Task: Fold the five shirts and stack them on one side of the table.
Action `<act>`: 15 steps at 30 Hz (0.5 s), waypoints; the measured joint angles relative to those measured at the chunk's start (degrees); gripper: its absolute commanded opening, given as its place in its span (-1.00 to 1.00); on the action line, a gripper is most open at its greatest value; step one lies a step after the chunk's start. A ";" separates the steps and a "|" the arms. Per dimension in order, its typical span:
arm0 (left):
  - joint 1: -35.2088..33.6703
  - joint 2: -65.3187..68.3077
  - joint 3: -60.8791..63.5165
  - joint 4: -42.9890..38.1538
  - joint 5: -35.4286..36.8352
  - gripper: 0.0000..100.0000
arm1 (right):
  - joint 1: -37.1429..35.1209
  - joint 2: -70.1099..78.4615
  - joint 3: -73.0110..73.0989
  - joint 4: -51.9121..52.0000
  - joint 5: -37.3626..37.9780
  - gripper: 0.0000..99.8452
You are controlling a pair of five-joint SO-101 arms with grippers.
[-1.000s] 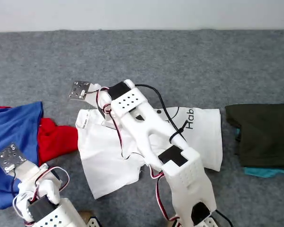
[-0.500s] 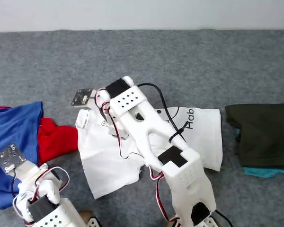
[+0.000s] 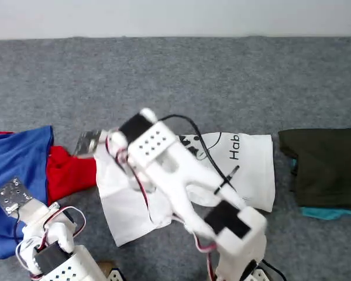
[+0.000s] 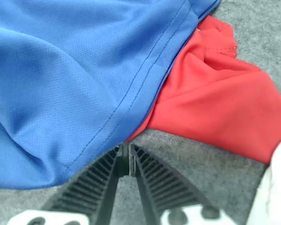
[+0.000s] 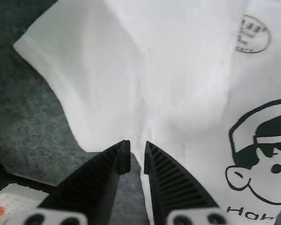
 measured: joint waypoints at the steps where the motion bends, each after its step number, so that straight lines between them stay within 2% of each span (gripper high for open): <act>1: 0.00 0.00 0.00 0.00 0.00 -0.96 | -0.62 -2.02 3.08 -1.67 0.00 -0.85; 3: 0.00 0.00 0.00 0.00 0.00 -0.96 | -2.20 -5.63 9.23 -4.84 0.00 -0.83; 8: 0.00 0.00 0.00 0.00 0.00 -0.96 | -6.51 -13.01 27.43 -12.66 0.35 -0.60; 12: 0.00 0.00 0.00 0.00 0.00 -0.96 | -6.86 -17.05 38.86 -19.69 0.35 -0.58; 15: 0.00 0.00 0.00 0.00 0.00 -0.96 | -8.97 -17.85 41.41 -23.38 0.35 -0.58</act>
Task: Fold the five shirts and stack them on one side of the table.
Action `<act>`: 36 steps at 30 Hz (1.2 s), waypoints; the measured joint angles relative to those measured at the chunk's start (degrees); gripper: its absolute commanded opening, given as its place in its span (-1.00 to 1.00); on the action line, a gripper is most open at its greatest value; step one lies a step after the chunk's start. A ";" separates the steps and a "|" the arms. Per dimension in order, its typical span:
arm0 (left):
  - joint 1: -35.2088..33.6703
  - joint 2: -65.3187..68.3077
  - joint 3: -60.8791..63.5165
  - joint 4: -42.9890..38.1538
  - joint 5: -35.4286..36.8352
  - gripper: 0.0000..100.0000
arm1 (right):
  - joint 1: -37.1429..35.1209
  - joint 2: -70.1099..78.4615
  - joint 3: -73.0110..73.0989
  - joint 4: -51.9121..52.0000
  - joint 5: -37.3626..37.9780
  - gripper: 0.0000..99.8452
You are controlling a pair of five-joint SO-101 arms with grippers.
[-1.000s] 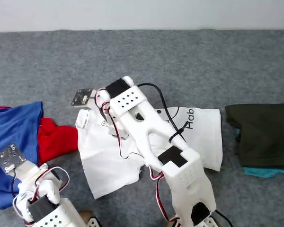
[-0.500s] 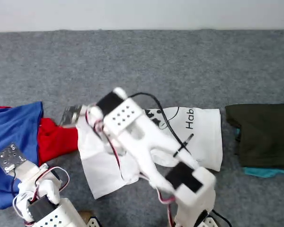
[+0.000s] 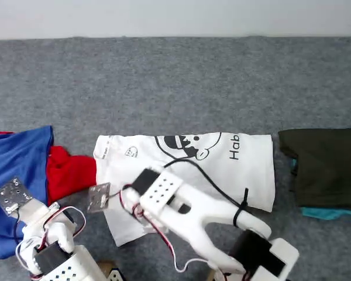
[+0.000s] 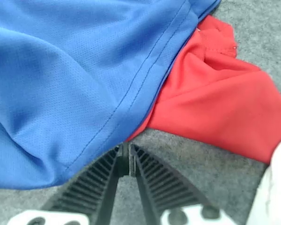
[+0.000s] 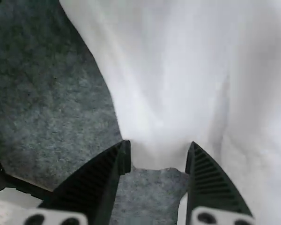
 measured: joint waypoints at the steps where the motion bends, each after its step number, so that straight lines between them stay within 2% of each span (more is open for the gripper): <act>1: 0.00 0.00 0.00 0.00 0.00 -0.96 | -0.88 0.00 0.44 -0.79 0.00 -0.58; 5: 0.00 0.00 0.00 0.00 0.00 -0.96 | -4.75 0.88 0.70 -4.13 2.11 -0.59; 12: -0.09 0.00 0.09 0.00 0.00 -0.96 | -4.57 10.02 0.44 -9.41 6.77 -0.59; 18: -0.18 0.00 0.09 0.00 0.00 -0.96 | -3.52 12.48 -2.37 -9.76 9.67 -0.93; 22: -0.18 0.00 0.09 0.00 0.00 -0.96 | -2.99 13.10 -2.73 -9.93 11.08 -0.98; 29: -0.18 0.00 0.09 0.00 0.00 -0.96 | 0.53 13.71 -3.96 -9.49 11.43 -0.98; 36: -0.09 0.00 0.09 0.00 0.00 -0.96 | 7.12 13.89 -16.00 -1.85 11.25 -0.98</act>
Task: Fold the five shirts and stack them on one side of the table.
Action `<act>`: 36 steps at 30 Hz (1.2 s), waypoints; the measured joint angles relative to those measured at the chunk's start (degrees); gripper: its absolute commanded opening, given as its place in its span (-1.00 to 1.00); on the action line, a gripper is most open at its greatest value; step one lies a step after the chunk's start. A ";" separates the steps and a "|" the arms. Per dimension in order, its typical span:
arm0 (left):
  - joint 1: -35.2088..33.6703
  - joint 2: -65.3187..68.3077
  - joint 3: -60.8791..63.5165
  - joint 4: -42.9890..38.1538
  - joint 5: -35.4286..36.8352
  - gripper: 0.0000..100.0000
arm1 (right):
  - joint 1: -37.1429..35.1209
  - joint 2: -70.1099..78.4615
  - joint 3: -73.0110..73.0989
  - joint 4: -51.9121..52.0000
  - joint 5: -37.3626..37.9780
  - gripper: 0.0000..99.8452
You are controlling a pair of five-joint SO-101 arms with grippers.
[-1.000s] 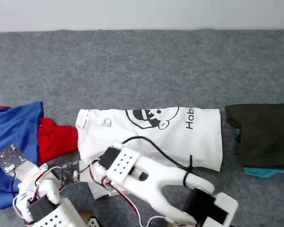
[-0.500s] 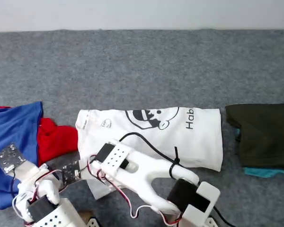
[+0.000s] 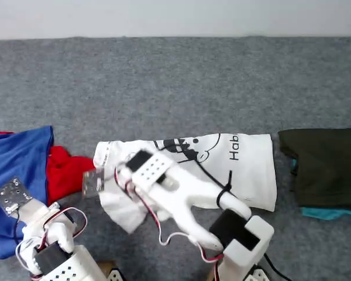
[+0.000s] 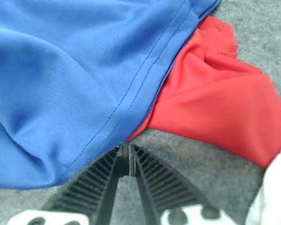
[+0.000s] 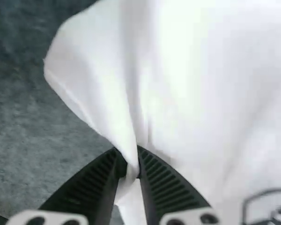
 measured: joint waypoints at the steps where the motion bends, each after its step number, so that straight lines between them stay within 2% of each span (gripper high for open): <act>1: 0.00 0.00 0.00 0.00 0.00 -0.96 | 0.70 0.18 -2.02 0.97 0.00 -0.98; 7: 0.00 0.00 0.00 0.00 0.00 -0.96 | 3.08 0.44 -8.88 2.55 -0.09 -0.97; 11: 0.00 0.00 0.00 0.00 0.00 -0.96 | 3.52 0.53 -9.14 0.70 -3.87 -0.95; 16: 0.00 0.00 0.00 0.00 0.00 -0.96 | 5.27 5.63 -10.37 -3.16 -7.74 -0.67; 19: 0.00 0.00 0.00 0.00 0.00 -0.96 | 6.33 10.90 -13.36 -3.52 -10.11 -0.62; 24: 0.00 0.00 0.00 0.00 0.00 -0.96 | 9.49 18.29 -24.18 0.70 -14.51 -0.62; 30: 0.00 0.00 0.00 0.00 0.00 -0.96 | 10.99 24.26 -38.15 8.26 -15.30 -0.62; 36: 0.00 0.00 0.00 0.00 0.00 -0.96 | 11.69 26.99 -45.27 12.48 -15.47 -0.63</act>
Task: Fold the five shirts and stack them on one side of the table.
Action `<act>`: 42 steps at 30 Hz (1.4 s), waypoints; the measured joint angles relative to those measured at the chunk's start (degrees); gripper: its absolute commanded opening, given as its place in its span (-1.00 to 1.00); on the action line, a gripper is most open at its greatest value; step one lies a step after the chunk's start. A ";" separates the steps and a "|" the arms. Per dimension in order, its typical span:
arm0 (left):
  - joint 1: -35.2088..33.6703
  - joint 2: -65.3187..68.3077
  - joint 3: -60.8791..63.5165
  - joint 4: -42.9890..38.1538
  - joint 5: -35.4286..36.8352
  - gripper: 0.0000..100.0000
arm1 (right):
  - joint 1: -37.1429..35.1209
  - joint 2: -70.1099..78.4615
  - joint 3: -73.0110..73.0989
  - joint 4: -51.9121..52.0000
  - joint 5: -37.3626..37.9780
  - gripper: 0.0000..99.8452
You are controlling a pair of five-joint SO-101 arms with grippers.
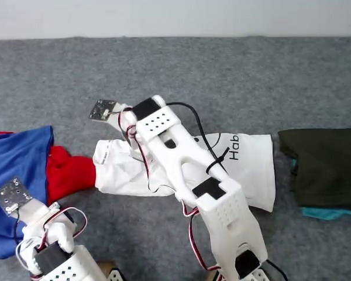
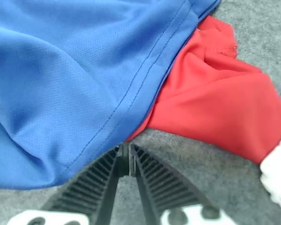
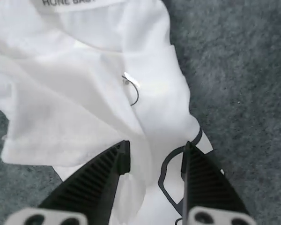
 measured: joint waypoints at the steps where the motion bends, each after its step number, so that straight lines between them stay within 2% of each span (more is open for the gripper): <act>1: 0.00 0.00 0.00 0.00 0.00 -0.96 | 0.26 0.00 -0.79 0.70 -0.44 -0.65; 6: 0.00 0.00 0.00 0.00 0.00 -0.96 | -0.53 -0.18 -6.68 8.35 -1.76 -0.97; 10: 0.00 0.00 0.00 0.00 0.00 -0.96 | -4.84 -1.32 -9.41 14.15 -1.76 -0.98; 22: 0.00 0.00 0.00 0.00 0.00 -0.96 | -15.82 -8.26 -2.11 14.33 -4.13 -0.98; 28: 0.00 0.00 0.00 0.00 0.00 -0.96 | -14.95 -3.34 -2.02 10.37 -4.13 -0.98; 36: 0.00 0.00 0.00 0.00 0.00 -0.96 | -5.45 2.02 -2.02 -4.48 5.45 -0.97; 42: 0.00 0.00 0.00 0.00 0.00 -0.96 | -5.01 2.02 -8.44 -0.62 6.15 -0.97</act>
